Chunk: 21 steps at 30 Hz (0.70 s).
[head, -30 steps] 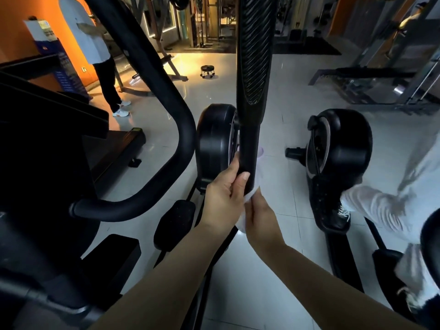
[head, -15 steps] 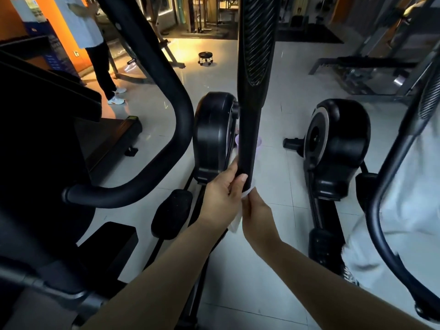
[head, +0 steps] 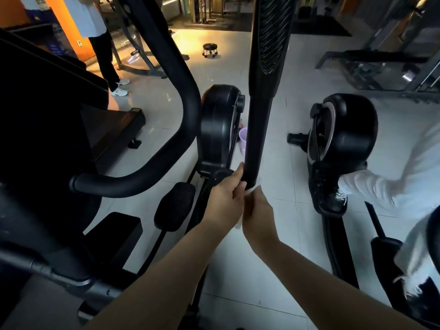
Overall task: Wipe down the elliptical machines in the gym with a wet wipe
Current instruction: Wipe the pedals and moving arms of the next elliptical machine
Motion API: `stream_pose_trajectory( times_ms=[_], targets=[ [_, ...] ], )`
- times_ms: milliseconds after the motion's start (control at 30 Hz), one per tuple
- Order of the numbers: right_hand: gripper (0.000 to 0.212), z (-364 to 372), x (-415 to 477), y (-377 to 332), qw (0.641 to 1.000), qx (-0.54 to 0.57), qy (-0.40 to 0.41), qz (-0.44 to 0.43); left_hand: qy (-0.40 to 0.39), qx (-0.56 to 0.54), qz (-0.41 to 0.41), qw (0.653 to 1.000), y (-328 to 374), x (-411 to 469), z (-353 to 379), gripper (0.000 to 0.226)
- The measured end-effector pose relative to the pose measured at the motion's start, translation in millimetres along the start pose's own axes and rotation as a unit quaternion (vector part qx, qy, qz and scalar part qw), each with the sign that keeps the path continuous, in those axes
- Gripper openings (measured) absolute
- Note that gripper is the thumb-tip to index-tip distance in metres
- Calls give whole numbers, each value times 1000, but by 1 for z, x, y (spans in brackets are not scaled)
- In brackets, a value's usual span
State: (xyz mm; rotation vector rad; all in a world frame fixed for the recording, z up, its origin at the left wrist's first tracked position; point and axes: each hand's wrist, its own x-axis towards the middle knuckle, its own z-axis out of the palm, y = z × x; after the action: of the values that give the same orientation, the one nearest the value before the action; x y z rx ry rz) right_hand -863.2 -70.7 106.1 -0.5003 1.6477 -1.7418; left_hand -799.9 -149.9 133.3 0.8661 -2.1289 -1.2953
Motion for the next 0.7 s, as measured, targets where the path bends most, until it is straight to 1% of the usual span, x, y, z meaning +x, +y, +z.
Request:
stream_pose_trajectory(
  times_ms=[67, 133, 233, 300, 333, 400, 467, 500, 567, 700],
  targets=[
    [37, 5, 1, 3, 1000, 6, 27, -5, 1, 18, 0, 1000, -2, -2, 1, 51],
    [28, 12, -6, 12, 998, -51, 22, -22, 1, 27, -1, 1000, -7, -2, 2, 51],
    [34, 18, -21, 31, 996, -87, 0, 16, -12, 30, -2, 999, -13, -3, 0, 49],
    [32, 15, -20, 33, 993, -115, 4, 15, -22, 32, -1, 999, -17, -5, -2, 47],
    [31, 13, -18, 31, 993, -114, 3, 3, -24, 31, -3, 999, -20, -7, -3, 47],
    [34, 11, -12, 21, 1000, -21, 9, 15, -29, 19, -18, 999, -24, -10, -2, 47],
    [38, 13, -8, 16, 998, 58, 27, 24, -38, 15, -30, 999, -28, -13, -2, 49],
    [39, 16, -8, 18, 998, 49, 31, 30, -41, 20, -36, 998, -31, -15, -3, 51],
    [43, 20, -13, 31, 999, -9, 27, 40, -51, 30, -47, 997, -35, -19, -4, 52],
    [53, 21, -25, 53, 995, -44, -6, 94, -71, 44, -60, 995, -45, -28, -9, 48]
  ],
)
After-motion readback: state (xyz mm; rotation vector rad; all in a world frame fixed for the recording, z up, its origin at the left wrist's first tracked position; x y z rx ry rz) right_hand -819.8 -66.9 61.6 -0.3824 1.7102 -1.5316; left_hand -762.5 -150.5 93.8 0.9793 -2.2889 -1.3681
